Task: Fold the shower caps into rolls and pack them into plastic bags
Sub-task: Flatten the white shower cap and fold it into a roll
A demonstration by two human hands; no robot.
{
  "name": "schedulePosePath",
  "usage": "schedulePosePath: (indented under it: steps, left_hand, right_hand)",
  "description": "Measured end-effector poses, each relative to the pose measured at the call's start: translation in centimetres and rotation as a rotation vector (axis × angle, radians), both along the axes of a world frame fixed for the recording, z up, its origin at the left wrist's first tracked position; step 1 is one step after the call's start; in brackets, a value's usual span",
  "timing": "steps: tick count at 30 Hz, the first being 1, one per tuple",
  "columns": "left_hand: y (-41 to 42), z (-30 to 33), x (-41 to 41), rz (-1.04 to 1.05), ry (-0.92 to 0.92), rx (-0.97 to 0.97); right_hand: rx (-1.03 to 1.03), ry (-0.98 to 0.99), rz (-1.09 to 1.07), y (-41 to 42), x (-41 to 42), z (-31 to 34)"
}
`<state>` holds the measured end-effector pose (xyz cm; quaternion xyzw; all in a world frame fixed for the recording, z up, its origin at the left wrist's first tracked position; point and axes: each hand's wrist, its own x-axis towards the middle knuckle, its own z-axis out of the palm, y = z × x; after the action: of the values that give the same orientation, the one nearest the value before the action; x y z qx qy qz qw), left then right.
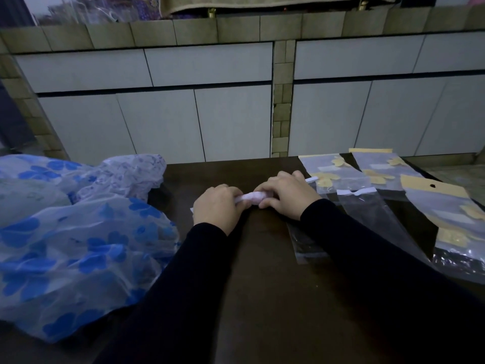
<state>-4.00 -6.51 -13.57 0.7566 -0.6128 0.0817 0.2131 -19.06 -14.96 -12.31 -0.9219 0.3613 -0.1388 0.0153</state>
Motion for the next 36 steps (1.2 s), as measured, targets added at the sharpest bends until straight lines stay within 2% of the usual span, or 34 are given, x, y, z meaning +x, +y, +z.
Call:
schedulePosePath:
  steps: [3, 8, 11, 14, 16, 18, 25, 29, 33, 36]
  left_hand:
    - [-0.2, 0.0, -0.1, -0.003, 0.015, -0.005]
    - [-0.9, -0.1, 0.4, -0.03, 0.108, 0.124]
    - [-0.3, -0.2, -0.2, -0.022, -0.011, 0.002]
    - [0.0, -0.1, -0.6, 0.029, -0.06, -0.082]
    - [0.1, 0.1, -0.5, 0.05, -0.024, -0.117]
    - [0.4, 0.2, -0.5, 0.055, 0.01, -0.124]
    - [0.8, 0.1, -1.0, 0.04, 0.043, -0.097]
    - [1.1, 0.1, -0.5, 0.064, 0.103, -0.114]
    - [0.9, 0.2, -0.2, 0.075, 0.168, -0.163]
    - [1.3, 0.3, -0.3, 0.102, 0.181, -0.214]
  right_hand:
    - [-0.066, -0.026, -0.046, 0.3, 0.4, -0.2]
    - [-0.082, -0.056, -0.092, 0.7, 0.6, -0.3]
    - [-0.078, -0.057, -0.122, 1.2, 0.5, -0.5]
    - [-0.032, -0.16, -0.307, 1.8, -0.6, -0.1]
    - [0.012, -0.081, -0.481, 2.1, -1.7, 0.3]
    - [0.067, 0.062, -0.563, 2.4, -2.5, 0.3]
    - [0.067, 0.051, -0.521, 3.1, -2.3, 0.1]
    - [-0.004, -0.098, -0.425, 3.8, -2.3, 0.7]
    - [0.044, -0.391, -0.298, 4.4, -2.5, 1.3]
    - [0.071, -0.688, -0.219, 4.1, -2.4, 2.0]
